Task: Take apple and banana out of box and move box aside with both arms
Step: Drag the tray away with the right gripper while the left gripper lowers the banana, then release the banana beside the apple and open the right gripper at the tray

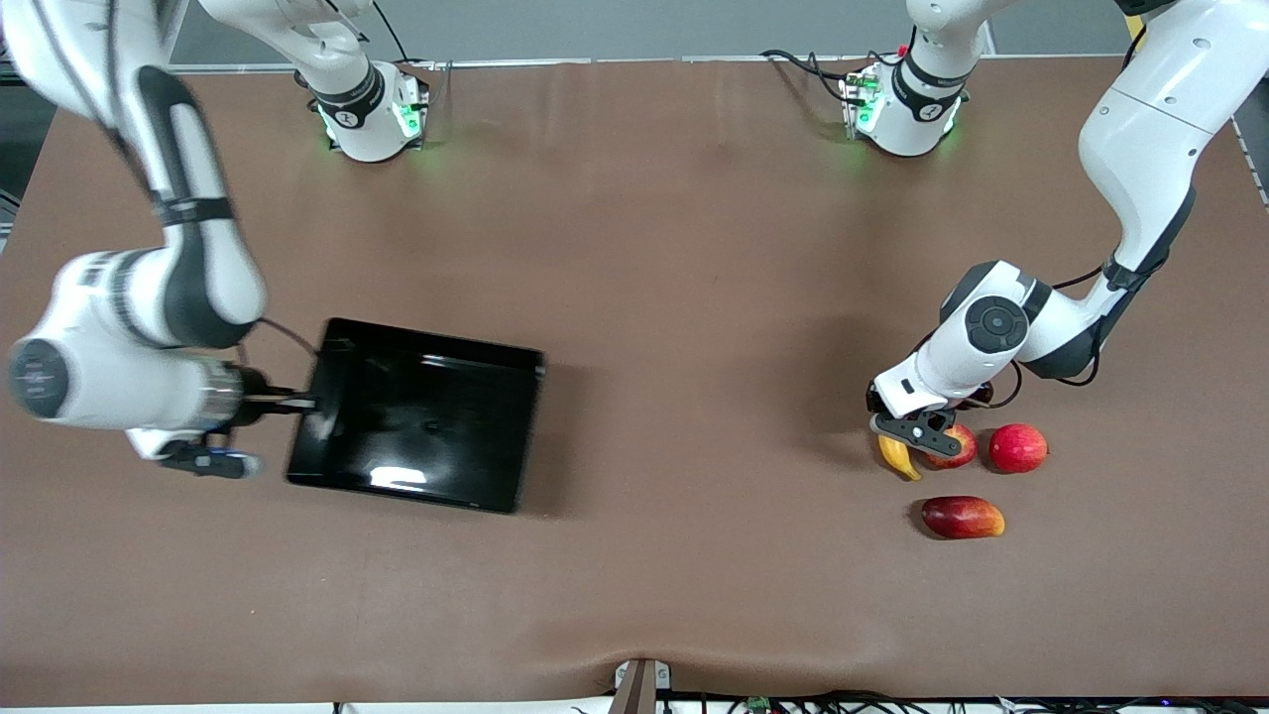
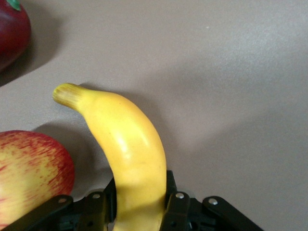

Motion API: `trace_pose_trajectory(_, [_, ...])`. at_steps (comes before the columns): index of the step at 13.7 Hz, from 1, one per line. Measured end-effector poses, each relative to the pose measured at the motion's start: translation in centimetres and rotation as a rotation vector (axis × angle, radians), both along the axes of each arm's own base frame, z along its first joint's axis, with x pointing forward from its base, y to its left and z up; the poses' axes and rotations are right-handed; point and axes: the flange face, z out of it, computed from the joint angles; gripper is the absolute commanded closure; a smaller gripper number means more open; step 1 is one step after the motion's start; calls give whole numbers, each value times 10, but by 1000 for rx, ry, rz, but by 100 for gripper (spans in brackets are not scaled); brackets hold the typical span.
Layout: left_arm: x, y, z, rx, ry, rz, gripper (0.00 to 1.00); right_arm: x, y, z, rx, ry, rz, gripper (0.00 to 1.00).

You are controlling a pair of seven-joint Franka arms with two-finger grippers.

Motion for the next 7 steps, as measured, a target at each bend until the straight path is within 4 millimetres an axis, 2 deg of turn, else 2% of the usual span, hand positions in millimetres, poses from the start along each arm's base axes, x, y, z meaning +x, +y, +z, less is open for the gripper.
trace_pose_trajectory(1, [0,-2,0,-4,-1,17,95,-3,-37,-3,5,-6,23,100])
trace_pose_trajectory(2, [0,-4,0,-5,-1,25,75,-9,-71,-7,12,-9,40,100])
trace_pose_trajectory(3, [-1,-5,0,-6,-1,31,27,-16,-102,-13,21,-8,49,100])
trace_pose_trajectory(4, [-1,-6,0,-7,-1,34,0,-25,-130,-22,29,-9,56,100])
trace_pose_trajectory(6, [0,-3,-1,-8,0,43,0,-46,-173,-45,35,-13,61,100])
trace_pose_trajectory(7, [1,-2,-1,-10,-3,47,0,-56,-186,-59,34,-16,64,100])
